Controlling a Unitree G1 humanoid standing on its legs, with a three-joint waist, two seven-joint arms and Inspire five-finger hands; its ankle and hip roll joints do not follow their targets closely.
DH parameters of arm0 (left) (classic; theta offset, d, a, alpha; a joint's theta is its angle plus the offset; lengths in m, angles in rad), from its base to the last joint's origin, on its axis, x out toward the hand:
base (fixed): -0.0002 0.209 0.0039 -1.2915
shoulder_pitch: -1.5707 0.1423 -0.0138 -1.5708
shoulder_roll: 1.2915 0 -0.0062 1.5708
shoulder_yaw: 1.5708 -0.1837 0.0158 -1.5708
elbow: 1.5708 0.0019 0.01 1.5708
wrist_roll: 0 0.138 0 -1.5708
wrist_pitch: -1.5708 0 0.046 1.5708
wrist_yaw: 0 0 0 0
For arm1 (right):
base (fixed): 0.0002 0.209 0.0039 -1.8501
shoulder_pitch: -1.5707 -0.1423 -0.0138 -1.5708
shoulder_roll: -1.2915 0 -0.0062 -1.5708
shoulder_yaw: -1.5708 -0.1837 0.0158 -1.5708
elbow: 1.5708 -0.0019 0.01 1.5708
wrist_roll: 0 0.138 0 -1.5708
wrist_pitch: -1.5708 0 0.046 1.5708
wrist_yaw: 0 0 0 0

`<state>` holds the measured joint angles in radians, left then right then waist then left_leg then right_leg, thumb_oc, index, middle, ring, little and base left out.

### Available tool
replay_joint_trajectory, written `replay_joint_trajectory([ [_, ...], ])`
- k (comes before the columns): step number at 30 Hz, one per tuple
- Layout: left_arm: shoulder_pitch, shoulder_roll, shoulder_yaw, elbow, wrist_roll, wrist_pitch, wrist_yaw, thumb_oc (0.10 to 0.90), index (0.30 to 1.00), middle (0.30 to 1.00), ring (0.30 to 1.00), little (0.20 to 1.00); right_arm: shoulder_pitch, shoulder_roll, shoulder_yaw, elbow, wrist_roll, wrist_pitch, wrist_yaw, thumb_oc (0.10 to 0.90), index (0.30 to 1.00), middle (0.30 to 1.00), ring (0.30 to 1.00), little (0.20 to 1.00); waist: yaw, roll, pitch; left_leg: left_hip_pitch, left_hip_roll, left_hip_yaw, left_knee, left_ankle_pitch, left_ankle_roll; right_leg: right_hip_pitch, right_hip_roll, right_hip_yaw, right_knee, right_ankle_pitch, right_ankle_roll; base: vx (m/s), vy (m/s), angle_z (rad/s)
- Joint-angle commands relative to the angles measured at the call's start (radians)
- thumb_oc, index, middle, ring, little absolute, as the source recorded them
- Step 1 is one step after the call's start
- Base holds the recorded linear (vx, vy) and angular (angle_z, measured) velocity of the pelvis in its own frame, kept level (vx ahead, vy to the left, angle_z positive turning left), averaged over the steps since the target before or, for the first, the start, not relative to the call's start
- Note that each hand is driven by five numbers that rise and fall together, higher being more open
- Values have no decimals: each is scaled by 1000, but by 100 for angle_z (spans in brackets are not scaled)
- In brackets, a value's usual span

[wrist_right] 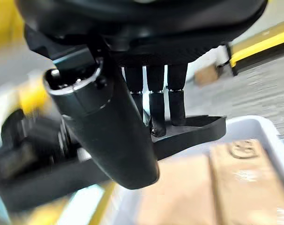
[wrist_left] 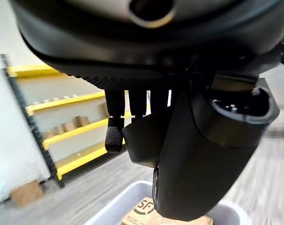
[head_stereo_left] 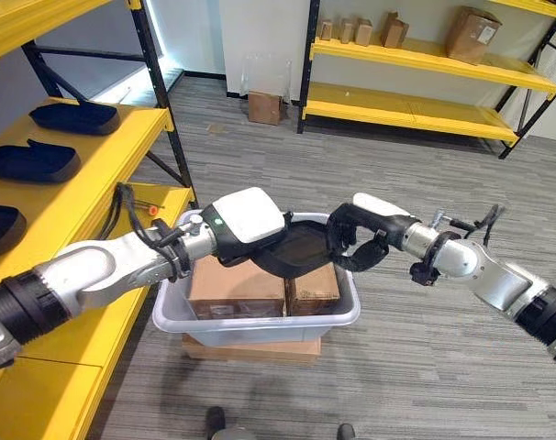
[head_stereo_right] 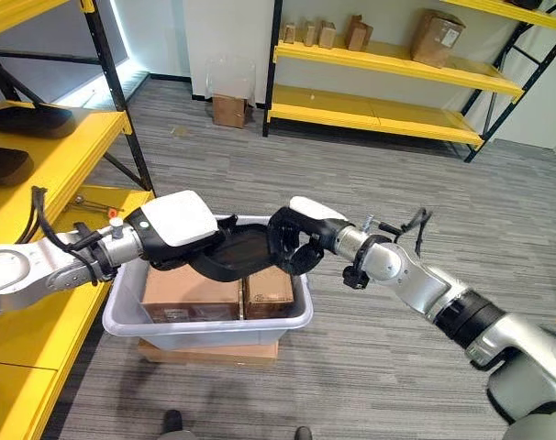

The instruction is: Move parts from the plastic box to the shelf.

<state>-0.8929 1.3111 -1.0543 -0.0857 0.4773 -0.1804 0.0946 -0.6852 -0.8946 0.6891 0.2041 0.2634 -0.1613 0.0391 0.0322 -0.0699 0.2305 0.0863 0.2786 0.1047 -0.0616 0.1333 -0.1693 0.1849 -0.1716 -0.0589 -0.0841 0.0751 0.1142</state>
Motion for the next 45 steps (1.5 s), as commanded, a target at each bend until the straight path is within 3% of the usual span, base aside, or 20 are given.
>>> replay_joint_trajectory([
  [1, 73, 56, 128, 30, -28, 22, 44, 400, 300, 300, 300, 300, -74, -5, -268, -2, 96, -41, -134, 900, 1000, 1000, 1000, 1000, 37, -14, -32, 26, 32, -33, -26, -75, 79, 40, -40, -29, 17, -3, -90, 6, -2, -3],
  [2, 148, 43, 204, 74, -30, 31, 58, 400, 300, 300, 300, 300, -6, 28, -354, -12, 92, -26, -155, 900, 1000, 1000, 1000, 1000, 34, -11, -33, 26, 32, -33, -26, -76, 80, 38, -41, -29, 17, -3, -90, 3, 0, -3],
  [4, 182, 11, 239, 88, -23, 39, 62, 400, 300, 300, 300, 300, 22, 43, -377, -35, 82, -12, -159, 900, 1000, 1000, 1000, 1000, 28, -10, -33, 26, 31, -32, -26, -77, 81, 37, -41, -29, 17, -3, -90, 0, 0, 0],
  [6, 265, -14, 327, 97, -20, 46, 68, 400, 300, 300, 300, 300, 112, 75, -469, -93, 90, -1, -159, 900, 1000, 1000, 1000, 1000, 27, -11, -36, 25, 31, -35, -26, -76, 83, 30, -41, -29, 21, -1, -92, 0, 0, 0],
  [9, 429, -24, 526, 93, -18, 67, 91, 400, 300, 300, 300, 300, 314, 169, -643, -248, 139, 25, -140, 900, 1000, 1000, 1000, 1000, 22, -12, -48, 21, 26, -40, -26, -79, 82, 20, -40, -26, 27, -3, -95, 5, -11, 1],
  [10, 440, -23, 535, 88, -17, 67, 89, 400, 300, 300, 300, 300, 317, 169, -642, -252, 139, 26, -140, 900, 1000, 1000, 1000, 1000, 21, -12, -50, 23, 26, -40, -26, -82, 82, 21, -40, -27, 27, -5, -95, 0, 0, 0],
  [11, 519, -53, 636, 105, -27, 79, 107, 400, 300, 300, 300, 300, 397, 217, -718, -317, 155, 35, -132, 900, 1000, 1000, 1000, 1000, 20, -10, -53, 19, 25, -44, -26, -79, 82, 15, -41, -25, 30, -4, -96, 0, 0, 0],
  [12, 533, -53, 648, 100, -26, 79, 105, 400, 300, 300, 300, 300, 400, 216, -715, -321, 155, 37, -132, 900, 1000, 1000, 1000, 1000, 17, -9, -55, 20, 25, -43, -26, -82, 81, 16, -40, -25, 29, -6, -96, 0, 0, 0],
  [17, 768, -151, 940, 94, -50, 96, 146, 400, 300, 300, 300, 300, 549, 372, -842, -426, 180, 53, -102, 900, 1000, 1000, 1000, 1000, 8, 4, -69, 15, 23, -50, -26, -83, 80, 7, -42, -25, 36, -8, -99, 9, -28, -2],
  [18, 825, -197, 1009, 97, -60, 100, 157, 400, 300, 300, 300, 300, 587, 446, -869, -439, 187, 62, -89, 900, 1000, 1000, 1000, 1000, 5, 10, -72, 14, 22, -52, -26, -82, 81, 5, -42, -23, 40, -8, -101, 8, -46, -4],
  [21, 901, -286, 1113, 95, -72, 107, 176, 400, 300, 300, 300, 300, 627, 559, -911, -499, 140, 72, -81, 900, 1000, 1000, 1000, 1000, 0, 23, -76, 11, 19, -55, -26, -80, 82, 4, -41, -23, 44, -10, -104, 6, -43, -6],
  [24, 914, -334, 1156, 92, -79, 109, 188, 400, 300, 300, 300, 300, 644, 617, -914, -513, 137, 77, -63, 900, 1000, 1000, 1000, 1000, -2, 33, -75, 10, 17, -56, -26, -79, 83, 2, -42, -22, 48, -10, -105, -7, -25, 3],
  [25, 920, -373, 1188, 77, -84, 112, 202, 400, 300, 300, 300, 300, 662, 682, -909, -530, 144, 83, -44, 900, 1000, 1000, 1000, 1000, -4, 42, -75, 10, 16, -56, -26, -77, 84, 2, -41, -20, 53, -11, -108, -15, -62, 3],
  [34, 940, -478, 1284, -21, -96, 120, 221, 400, 300, 300, 300, 300, 647, 790, -833, -521, 110, 102, -20, 900, 1000, 1000, 1000, 1000, 4, 76, -49, 26, 20, -68, -26, -50, 96, 7, -25, -14, 126, -19, -106, -34, -74, 2],
  [37, 945, -506, 1301, -53, -100, 126, 228, 400, 300, 300, 300, 300, 607, 805, -766, -505, 120, 113, -22, 900, 1000, 1000, 1000, 1000, 19, 89, 1, 42, 32, -70, -11, -29, 109, -9, -4, -7, 240, -27, -92, -92, -120, 2],
  [41, 952, -490, 1316, -83, -108, 141, 239, 400, 300, 300, 300, 300, 526, 788, -635, -495, 119, 116, -12, 900, 1000, 1000, 1000, 1000, 51, 102, 115, 36, 57, -90, 52, -22, 136, -50, 52, 7, 399, -58, -66, -202, -241, 0],
  [43, 964, -463, 1317, -93, -110, 149, 237, 400, 300, 300, 300, 300, 486, 753, -589, -504, 99, 111, -14, 900, 1000, 1000, 1000, 1000, 71, 95, 162, 12, 64, -83, 28, -15, 143, -71, 74, 4, 406, -60, -53, -262, -326, 5],
  [45, 958, -419, 1295, -90, -103, 153, 228, 400, 300, 300, 300, 300, 460, 721, -562, -508, 69, 101, -23, 900, 1000, 1000, 1000, 1000, 89, 59, 206, -34, 41, -39, -11, -37, 146, -64, 64, -10, 373, -44, -50, -204, -344, 51],
])
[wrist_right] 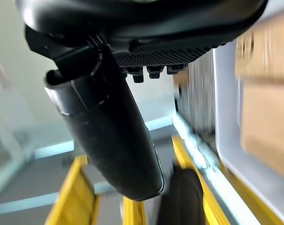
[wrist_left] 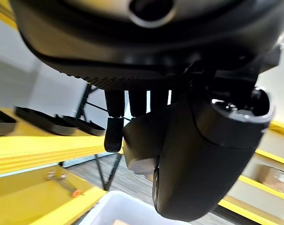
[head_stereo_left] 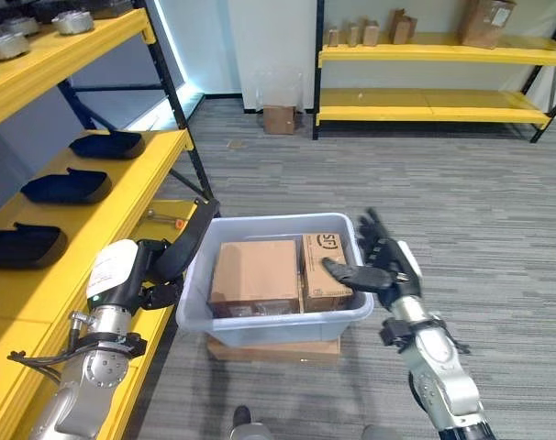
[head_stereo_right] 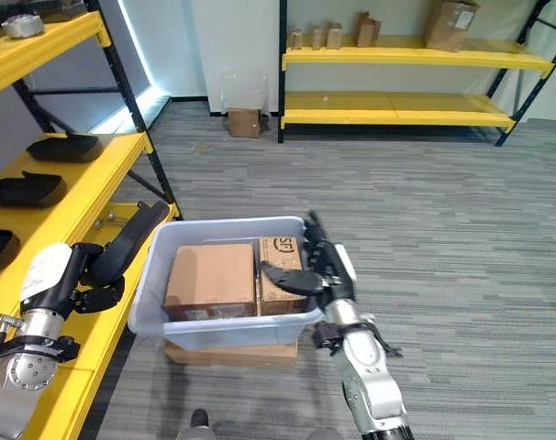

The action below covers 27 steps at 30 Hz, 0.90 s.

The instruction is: Move parts from the plastic box to the shelf.

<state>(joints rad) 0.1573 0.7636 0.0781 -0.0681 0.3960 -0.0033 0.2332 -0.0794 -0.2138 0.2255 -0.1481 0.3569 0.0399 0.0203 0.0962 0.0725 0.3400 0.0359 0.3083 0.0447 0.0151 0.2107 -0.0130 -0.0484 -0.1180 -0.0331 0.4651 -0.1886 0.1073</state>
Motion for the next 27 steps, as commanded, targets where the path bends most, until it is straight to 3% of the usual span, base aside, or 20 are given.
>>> replay_joint_trajectory([
  [1, -99, 144, 141, -99, -27, -24, 76, 400, 300, 300, 300, 300, -143, 30, -98, -170, -35, -100, -2, 900, 1000, 1000, 1000, 1000, 30, -106, 112, -11, -16, 84, -75, -140, -14, 179, 0, -51, -203, 240, -44, -200, -413, 102],
  [2, -91, 168, 129, -109, -20, -29, 48, 400, 300, 300, 300, 300, -134, 21, -104, -172, -36, -99, -6, 900, 1000, 1000, 1000, 1000, 40, -138, 126, 7, -37, 128, -40, -149, -22, 182, -1, -60, -237, 259, -57, -131, -290, 131],
  [6, -103, 180, 138, -108, -8, -29, 41, 400, 300, 300, 300, 300, -115, 26, -111, -164, -34, -98, -9, 900, 1000, 1000, 1000, 1000, 42, -141, 128, 87, -42, 127, 32, -133, -21, 173, 17, -68, -287, 262, -76, -144, -114, 78],
  [7, -114, 180, 129, -103, 6, -25, 36, 400, 300, 300, 300, 300, -76, 27, -141, -168, -40, -106, -5, 900, 1000, 1000, 1000, 1000, -1, -136, 89, 183, -8, 166, 96, -123, -22, 154, 15, -99, -287, 260, -80, -36, 62, 43],
  [10, -124, 181, 119, -111, 17, -28, 34, 400, 300, 300, 300, 300, -32, 41, -171, -177, -42, -109, 0, 900, 1000, 1000, 1000, 1000, -56, -123, 41, 277, 25, 194, 108, -98, -35, 132, 1, -142, -286, 266, -76, 1, 132, 106],
  [11, -134, 185, 108, -114, 23, -42, 32, 400, 300, 300, 300, 300, 11, 67, -211, -177, -29, -108, 7, 900, 1000, 1000, 1000, 1000, -97, -110, 7, 355, 51, 212, 87, -83, -51, 122, -26, -175, -275, 270, -65, 24, 239, 126],
  [13, -135, 191, 107, -112, 26, -42, 34, 400, 300, 300, 300, 300, 29, 80, -229, -181, -26, -107, 10, 900, 1000, 1000, 1000, 1000, -118, -101, -6, 386, 57, 219, 53, -79, -60, 112, -43, -185, -268, 269, -58, -13, 251, 71],
  [16, -138, 199, 82, -95, 35, -50, 36, 400, 300, 300, 300, 300, 65, 87, -271, -201, -32, -100, 21, 900, 1000, 1000, 1000, 1000, -137, -76, -28, 376, 27, 272, -77, -87, -87, 115, -66, -210, -274, 269, -55, -36, 344, 43],
  [17, -145, 215, 60, -73, 39, -57, 43, 400, 300, 300, 300, 300, 68, 76, -282, -202, -50, -104, 18, 900, 1000, 1000, 1000, 1000, -134, -64, -30, 350, 10, 240, -77, -103, -86, 108, -73, -206, -280, 270, -60, -70, 351, 32],
  [18, -152, 208, 56, -74, 39, -56, 46, 400, 300, 300, 300, 300, 72, 81, -289, -206, -54, -107, 14, 900, 1000, 1000, 1000, 1000, -134, -63, -29, 340, 9, 253, -76, -103, -89, 109, -82, -208, -288, 274, -60, -70, 320, 22],
  [27, -142, 241, 93, -86, 47, -61, 78, 400, 300, 300, 300, 300, 66, 127, -268, -170, -34, -98, 35, 900, 1000, 1000, 1000, 1000, -90, -93, -37, 308, -60, 243, -102, -118, -97, 139, -132, -225, -381, 274, -77, -26, 189, 11],
])
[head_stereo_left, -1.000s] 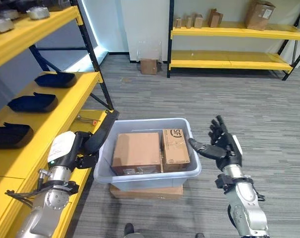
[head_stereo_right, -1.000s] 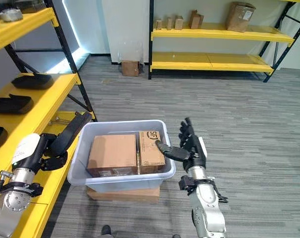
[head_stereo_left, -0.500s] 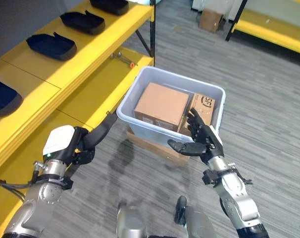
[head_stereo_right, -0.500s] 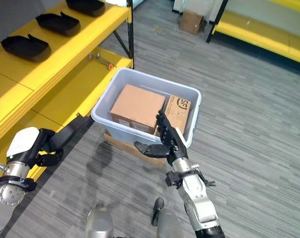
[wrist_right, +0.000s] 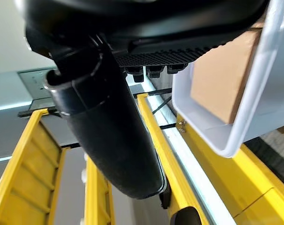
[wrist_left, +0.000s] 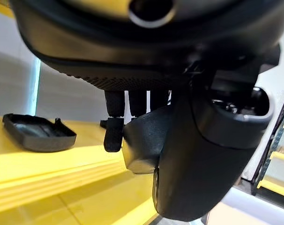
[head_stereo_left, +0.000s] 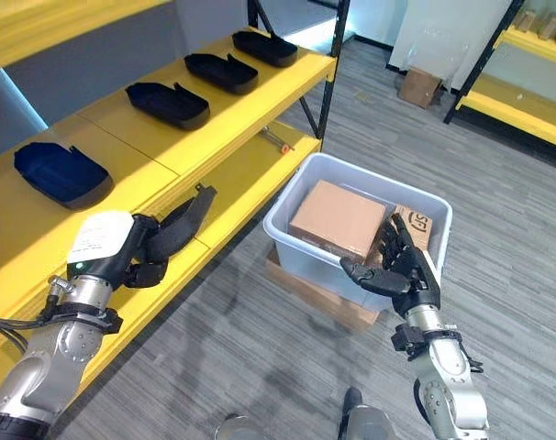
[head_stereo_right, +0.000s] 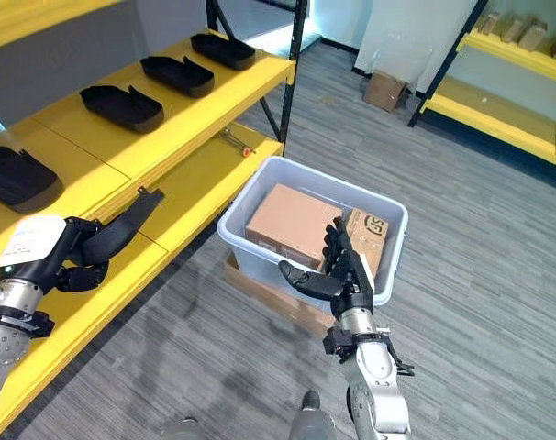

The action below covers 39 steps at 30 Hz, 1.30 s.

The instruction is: Move parts from the plastic box to the shelf.

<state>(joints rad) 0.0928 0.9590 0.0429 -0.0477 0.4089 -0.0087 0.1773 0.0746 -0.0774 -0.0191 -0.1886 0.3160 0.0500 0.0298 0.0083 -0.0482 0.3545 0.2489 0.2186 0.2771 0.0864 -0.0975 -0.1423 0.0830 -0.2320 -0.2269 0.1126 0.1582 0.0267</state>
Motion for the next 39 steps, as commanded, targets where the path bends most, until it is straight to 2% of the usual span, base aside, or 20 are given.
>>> replay_joint_trajectory([
  [1, -73, 39, 150, -113, 36, -52, 138, 400, 300, 300, 300, 300, -91, -6, -21, -127, 0, -109, 28, 900, 1000, 1000, 1000, 1000, 9, 19, -51, 88, 19, 8, -166, 195, 28, 16, -30, -37, -38, -71, 4, -9, 207, -8],
  [7, -67, 75, 195, -110, 38, -50, 151, 400, 300, 300, 300, 300, -88, 5, 3, -123, 9, -115, 29, 900, 1000, 1000, 1000, 1000, 33, 5, -25, 47, -26, -27, -64, 174, 20, 27, -84, -28, -44, -61, -1, -25, 232, 8],
  [8, -65, 87, 197, -108, 40, -48, 153, 400, 300, 300, 300, 300, -87, -2, 1, -126, 4, -117, 28, 900, 1000, 1000, 1000, 1000, 32, 11, -24, 44, -36, -33, -60, 167, 26, 21, -92, -12, -25, -63, -3, -69, 487, 18],
  [9, -63, 93, 199, -104, 39, -43, 153, 400, 300, 300, 300, 300, -63, 1, -1, -132, 2, -117, 27, 900, 1000, 1000, 1000, 1000, 22, 32, -17, 43, -63, -51, -58, 151, 43, 3, -86, 41, 85, -62, -12, -59, 397, 26],
  [10, -64, 93, 198, -103, 39, -43, 153, 400, 300, 300, 300, 300, -63, 0, -1, -133, 3, -117, 27, 900, 1000, 1000, 1000, 1000, 24, 31, -17, 43, -65, -49, -57, 150, 43, -5, -88, 46, 99, -69, -12, -38, 407, 42],
  [11, -79, 88, 179, -80, 35, -36, 162, 400, 300, 300, 300, 300, -39, 0, -11, -130, 16, -117, 22, 900, 1000, 1000, 1000, 1000, 8, 48, -14, 51, -77, -71, -67, 149, 54, -39, -44, 113, 157, -75, -16, 4, 265, 38],
  [13, -140, 83, 111, -58, 20, -39, 152, 400, 300, 300, 300, 300, 22, -13, -46, -136, 41, -119, 13, 900, 1000, 1000, 1000, 1000, -55, 77, -4, 56, -106, -154, -102, 148, 78, -113, 93, 247, 220, -73, -22, 12, 422, 84],
  [14, -206, 106, 29, -32, 20, -43, 140, 400, 300, 300, 300, 300, 70, -45, -74, -151, 39, -131, 1, 900, 1000, 1000, 1000, 1000, -115, 69, 13, 58, -136, -207, -130, 148, 100, -189, 213, 285, 248, -60, -15, 24, 408, 251],
  [15, -214, 109, 11, -32, 23, -45, 139, 400, 300, 300, 300, 300, 83, -60, -92, -154, 38, -135, -1, 900, 1000, 1000, 1000, 1000, -140, 66, 30, 69, -144, -225, -144, 146, 109, -238, 258, 267, 261, -60, -10, 17, 273, 318],
  [16, -217, 107, 8, -29, 23, -45, 140, 400, 300, 300, 300, 300, 82, -62, -93, -154, 39, -135, -1, 900, 1000, 1000, 1000, 1000, -145, 68, 30, 69, -143, -230, -149, 149, 107, -243, 257, 262, 268, -61, -12, 39, 133, 205],
  [19, -230, 118, -6, -14, 36, -28, 150, 400, 300, 300, 300, 300, 99, -77, -123, -149, 27, -140, -18, 900, 1000, 1000, 1000, 1000, -188, 54, 53, 91, -169, -266, -174, 146, 135, -335, 372, 265, 234, -67, -23, 51, 112, 56],
  [20, -241, 123, -14, -19, 40, -25, 150, 400, 300, 300, 300, 300, 99, -80, -123, -153, 25, -141, -22, 900, 1000, 1000, 1000, 1000, -194, 46, 50, 82, -180, -273, -174, 144, 137, -336, 381, 253, 212, -62, -31, 75, 52, 17],
  [23, -266, 154, -38, -37, 57, -15, 150, 400, 300, 300, 300, 300, 112, -81, -129, -171, 6, -149, -37, 900, 1000, 1000, 1000, 1000, -191, 21, 2, 60, -212, -296, -174, 119, 148, -249, 369, 292, 37, -74, -64, 69, -39, 84],
  [24, -261, 150, -34, -70, 61, -22, 144, 400, 300, 300, 300, 300, 110, -92, -131, -162, 8, -151, -34, 900, 1000, 1000, 1000, 1000, -180, 19, -20, 52, -215, -292, -174, 114, 151, -218, 341, 293, 17, -61, -64, 85, -86, 89],
  [25, -260, 147, -35, -74, 56, -19, 144, 400, 300, 300, 300, 300, 108, -100, -134, -158, -4, -151, -37, 900, 1000, 1000, 1000, 1000, -171, 19, -33, 52, -210, -299, -174, 113, 159, -207, 345, 307, 16, -61, -60, 209, -114, 99],
  [28, -220, 121, -7, -85, 54, -26, 145, 400, 300, 300, 300, 300, 88, -109, -135, -137, -6, -149, -43, 900, 1000, 1000, 1000, 1000, -151, 44, -61, 52, -189, -290, -174, 126, 153, -182, 321, 260, -4, -65, -54, 149, -61, 66],
  [35, -198, 98, -3, -103, 29, -31, 124, 400, 300, 300, 300, 300, 116, -99, -155, -161, 2, -149, -42, 900, 1000, 1000, 1000, 1000, -151, 68, -80, 66, -151, -303, -169, 154, 151, -180, 330, 282, 30, -67, -42, 145, -52, -2],
  [37, -194, 92, 1, -118, 29, -25, 119, 400, 300, 300, 300, 300, 119, -104, -159, -168, -1, -147, -46, 900, 1000, 1000, 1000, 1000, -148, 69, -77, 54, -147, -311, -118, 162, 148, -179, 333, 291, 38, -68, -41, 124, -92, -11],
  [38, -200, 81, -3, -142, 29, -20, 109, 400, 300, 300, 300, 300, 121, -116, -166, -180, -2, -148, -55, 900, 1000, 1000, 1000, 1000, -148, 39, -65, -27, -166, -283, 85, 164, 123, -146, 297, 285, 25, -61, -44, 69, -97, -4],
  [39, -201, 82, -3, -143, 30, -19, 108, 400, 300, 300, 300, 300, 121, -115, -167, -181, -2, -148, -55, 900, 1000, 1000, 1000, 1000, -151, 37, -64, -42, -168, -287, 112, 153, 124, -147, 294, 282, 24, -60, -43, 35, -128, 9],
])
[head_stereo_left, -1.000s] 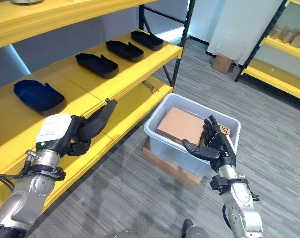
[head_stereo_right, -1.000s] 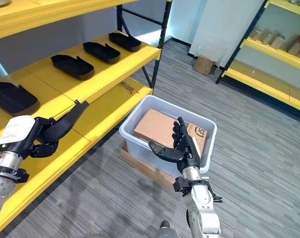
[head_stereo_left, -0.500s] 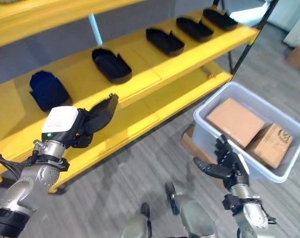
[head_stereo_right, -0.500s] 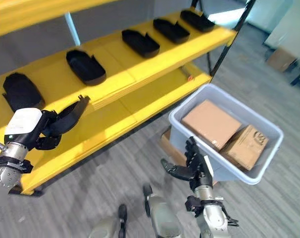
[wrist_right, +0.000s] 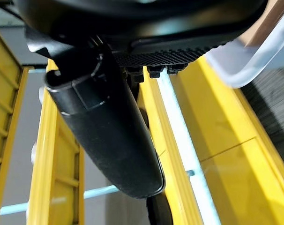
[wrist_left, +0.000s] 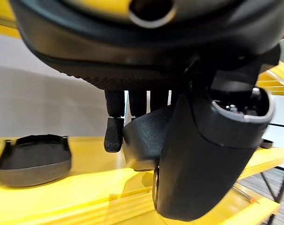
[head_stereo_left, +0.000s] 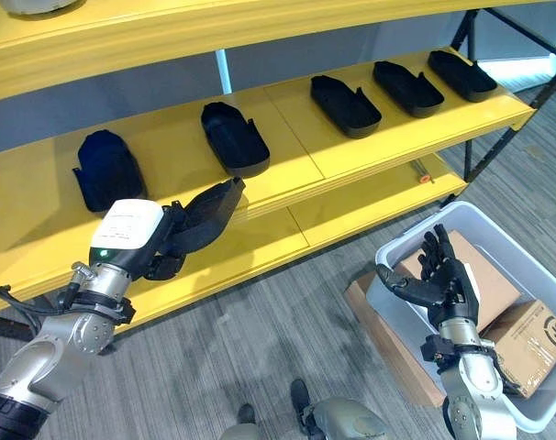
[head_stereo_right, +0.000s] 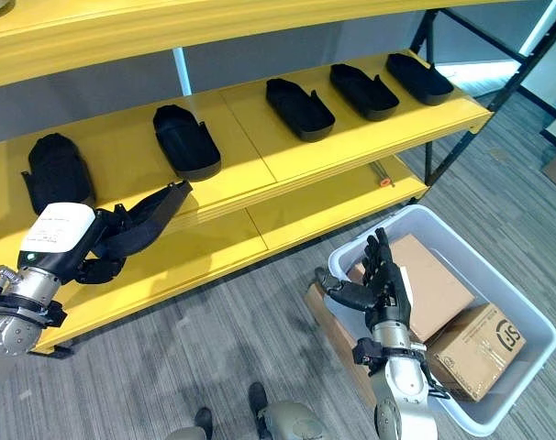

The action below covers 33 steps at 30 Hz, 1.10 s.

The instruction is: Move parts from the plastic box to the shelf.

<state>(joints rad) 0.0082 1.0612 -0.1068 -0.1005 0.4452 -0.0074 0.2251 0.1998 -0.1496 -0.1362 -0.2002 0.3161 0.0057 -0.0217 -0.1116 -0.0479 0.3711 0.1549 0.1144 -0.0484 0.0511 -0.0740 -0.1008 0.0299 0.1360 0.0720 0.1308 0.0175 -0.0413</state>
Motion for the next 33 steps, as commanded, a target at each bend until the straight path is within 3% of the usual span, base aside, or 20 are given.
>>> replay_joint_trajectory([
  [1, -135, -30, 137, -109, -1, -19, 54, 400, 300, 300, 300, 300, -8, -57, -57, -170, -8, -103, -12, 900, 1000, 1000, 1000, 1000, -32, 9, -60, 2, -73, 60, 272, 93, 76, -70, -105, -25, 9, 90, 27, 16, -97, 25],
  [2, -147, -42, 136, -116, 3, -18, 50, 400, 300, 300, 300, 300, -17, -63, -60, -167, -11, -101, -20, 900, 1000, 1000, 1000, 1000, -24, -12, -42, -25, -77, 65, 334, 82, 73, -52, -128, -26, 11, 99, 26, 89, -126, 49],
  [3, -180, -51, 126, -113, 1, -16, 49, 400, 300, 300, 300, 300, -50, -65, -61, -163, -21, -98, -35, 900, 1000, 1000, 1000, 1000, -14, -23, 6, -55, -44, 74, 397, 54, 76, -15, -142, -37, 23, 88, 26, 84, -71, 56],
  [4, -184, -51, 123, -111, 1, -17, 50, 400, 300, 300, 300, 300, -53, -65, -62, -162, -22, -98, -36, 900, 1000, 1000, 1000, 1000, -12, -22, 11, -52, -43, 75, 399, 51, 76, -12, -141, -36, 24, 87, 26, 124, -10, 46],
  [5, -185, -59, 128, -98, -3, -2, 55, 400, 300, 300, 300, 300, -49, -57, -74, -167, -28, -94, -38, 900, 1000, 1000, 1000, 1000, -26, -32, 11, -22, 89, 133, 323, 47, 107, 7, -162, -44, 26, 83, 36, 132, 57, 26],
  [6, -165, -76, 138, -109, -6, -5, 44, 400, 300, 300, 300, 300, -31, -48, -91, -168, -25, -93, -34, 900, 1000, 1000, 1000, 1000, -31, -31, 4, 3, 156, 144, 240, 60, 113, 18, -174, -49, 28, 83, 46, 206, 124, 27],
  [8, -157, -100, 159, -112, -8, -11, 44, 400, 300, 300, 300, 300, -13, -45, -112, -160, -13, -85, -30, 900, 1000, 1000, 1000, 1000, -41, -3, -38, 13, 271, 117, -88, 111, 106, 41, -195, -39, 61, 54, 72, 275, 274, 87],
  [9, -156, -102, 160, -113, -7, -11, 44, 400, 300, 300, 300, 300, -13, -47, -112, -160, -13, -85, -30, 900, 1000, 1000, 1000, 1000, -44, 1, -41, 25, 274, 120, -118, 130, 104, 37, -192, -42, 64, 52, 71, 288, 361, 115],
  [10, -174, -104, 158, -118, -8, -1, 50, 400, 300, 300, 300, 300, -12, -49, -103, -165, -4, -80, -34, 900, 1000, 1000, 1000, 1000, -57, 11, -60, 23, 316, 151, -138, 141, 87, 53, -207, -42, 88, 56, 74, 121, 170, 60],
  [11, -176, -104, 156, -116, -8, 0, 50, 400, 300, 300, 300, 300, -11, -49, -103, -165, -4, -80, -34, 900, 1000, 1000, 1000, 1000, -56, 12, -59, 24, 317, 151, -138, 141, 86, 54, -206, -43, 89, 56, 73, 171, 281, 24],
  [12, -157, -104, 171, -123, -10, -4, 45, 400, 300, 300, 300, 300, -1, -39, -93, -173, 4, -73, -24, 900, 1000, 1000, 1000, 1000, -53, 29, -77, 72, 313, 140, -138, 155, 72, 59, -204, -36, 93, 54, 66, 133, 313, -18],
  [13, -209, -109, 139, -125, -2, -10, 54, 400, 300, 300, 300, 300, 4, -47, -65, -190, -14, -82, -19, 900, 1000, 1000, 1000, 1000, -63, 42, -102, 79, 296, 175, -138, 161, 46, 60, -224, -35, 95, 57, 59, 135, 318, -13],
  [16, -264, -109, 98, -129, 5, -17, 60, 400, 300, 300, 300, 300, 8, -42, -57, -195, -11, -79, -26, 900, 1000, 1000, 1000, 1000, -49, 49, -108, 81, 264, 170, -117, 178, 44, 68, -253, -37, 93, 56, 55, 59, 280, -21],
  [23, -507, -157, 37, -228, 59, -36, 112, 400, 300, 300, 300, 300, -21, -56, -5, -187, -10, -85, -53, 900, 1000, 1000, 1000, 1000, -66, 66, -133, 93, 185, 214, -31, 166, 32, 109, -353, -60, 43, 72, 65, -4, 268, -8],
  [29, -585, -136, 76, -311, 100, -25, 167, 400, 300, 300, 300, 300, -62, -64, 35, -164, -30, -90, -60, 900, 1000, 1000, 1000, 1000, -56, 65, -147, 132, 163, 235, -53, 159, 41, 108, -360, -55, 12, 76, 73, -1, 99, -11],
  [33, -595, -67, 98, -328, 118, -13, 203, 400, 300, 300, 300, 300, -62, -71, 39, -158, -41, -96, -59, 900, 1000, 1000, 1000, 1000, -40, 58, -152, 144, 156, 235, -70, 160, 37, 116, -357, -59, -3, 78, 76, -6, 16, -21],
])
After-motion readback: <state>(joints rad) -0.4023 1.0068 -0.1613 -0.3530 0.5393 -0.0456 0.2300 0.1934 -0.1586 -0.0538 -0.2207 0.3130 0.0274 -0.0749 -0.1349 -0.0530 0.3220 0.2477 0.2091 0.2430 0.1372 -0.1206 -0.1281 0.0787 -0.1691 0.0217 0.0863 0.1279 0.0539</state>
